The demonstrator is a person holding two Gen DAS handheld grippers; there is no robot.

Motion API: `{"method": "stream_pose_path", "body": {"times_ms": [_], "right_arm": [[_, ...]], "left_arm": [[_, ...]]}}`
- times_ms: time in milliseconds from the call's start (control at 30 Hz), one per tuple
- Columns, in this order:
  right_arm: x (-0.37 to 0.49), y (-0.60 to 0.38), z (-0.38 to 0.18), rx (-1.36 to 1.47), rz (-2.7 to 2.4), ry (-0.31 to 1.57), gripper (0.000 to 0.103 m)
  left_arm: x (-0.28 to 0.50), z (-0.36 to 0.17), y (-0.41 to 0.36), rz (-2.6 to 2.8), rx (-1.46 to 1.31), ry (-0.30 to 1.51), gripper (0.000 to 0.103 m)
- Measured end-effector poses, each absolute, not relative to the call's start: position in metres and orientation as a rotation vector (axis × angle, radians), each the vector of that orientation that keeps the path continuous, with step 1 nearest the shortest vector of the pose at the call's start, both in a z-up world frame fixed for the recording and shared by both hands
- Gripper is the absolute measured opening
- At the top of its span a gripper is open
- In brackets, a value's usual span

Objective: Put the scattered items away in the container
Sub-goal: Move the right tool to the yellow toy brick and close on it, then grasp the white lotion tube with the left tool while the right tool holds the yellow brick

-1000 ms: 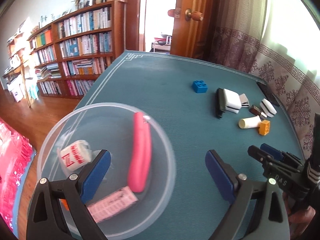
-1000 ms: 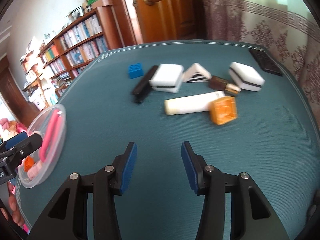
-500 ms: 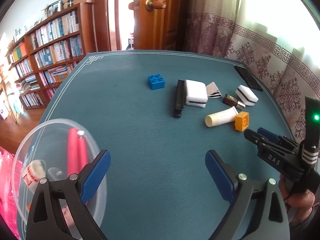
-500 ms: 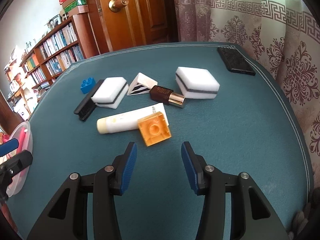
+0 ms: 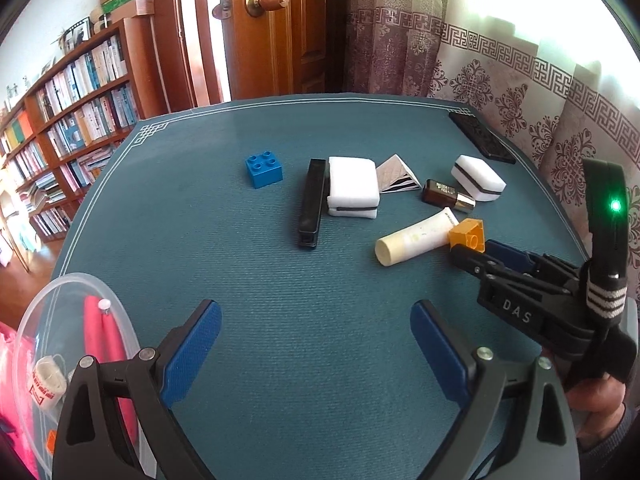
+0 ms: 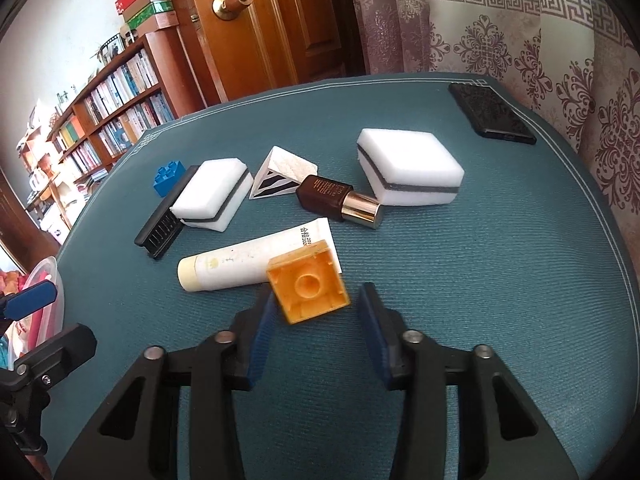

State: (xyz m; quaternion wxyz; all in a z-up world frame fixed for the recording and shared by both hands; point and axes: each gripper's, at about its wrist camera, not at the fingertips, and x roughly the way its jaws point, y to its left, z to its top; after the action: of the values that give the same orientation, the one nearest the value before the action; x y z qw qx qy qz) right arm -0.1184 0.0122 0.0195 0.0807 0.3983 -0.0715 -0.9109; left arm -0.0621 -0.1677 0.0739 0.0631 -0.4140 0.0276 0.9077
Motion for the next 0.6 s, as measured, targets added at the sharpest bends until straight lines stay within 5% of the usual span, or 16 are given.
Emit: {"method": "stream_pose_path", "body": {"times_ms": [600], "right_arm": [[-0.108, 0.057, 0.032, 1.165, -2.792, -0.401, 0.037]], "left_arm": [[-0.099, 0.054, -0.121, 2.638, -1.246, 0.175, 0.097]]}}
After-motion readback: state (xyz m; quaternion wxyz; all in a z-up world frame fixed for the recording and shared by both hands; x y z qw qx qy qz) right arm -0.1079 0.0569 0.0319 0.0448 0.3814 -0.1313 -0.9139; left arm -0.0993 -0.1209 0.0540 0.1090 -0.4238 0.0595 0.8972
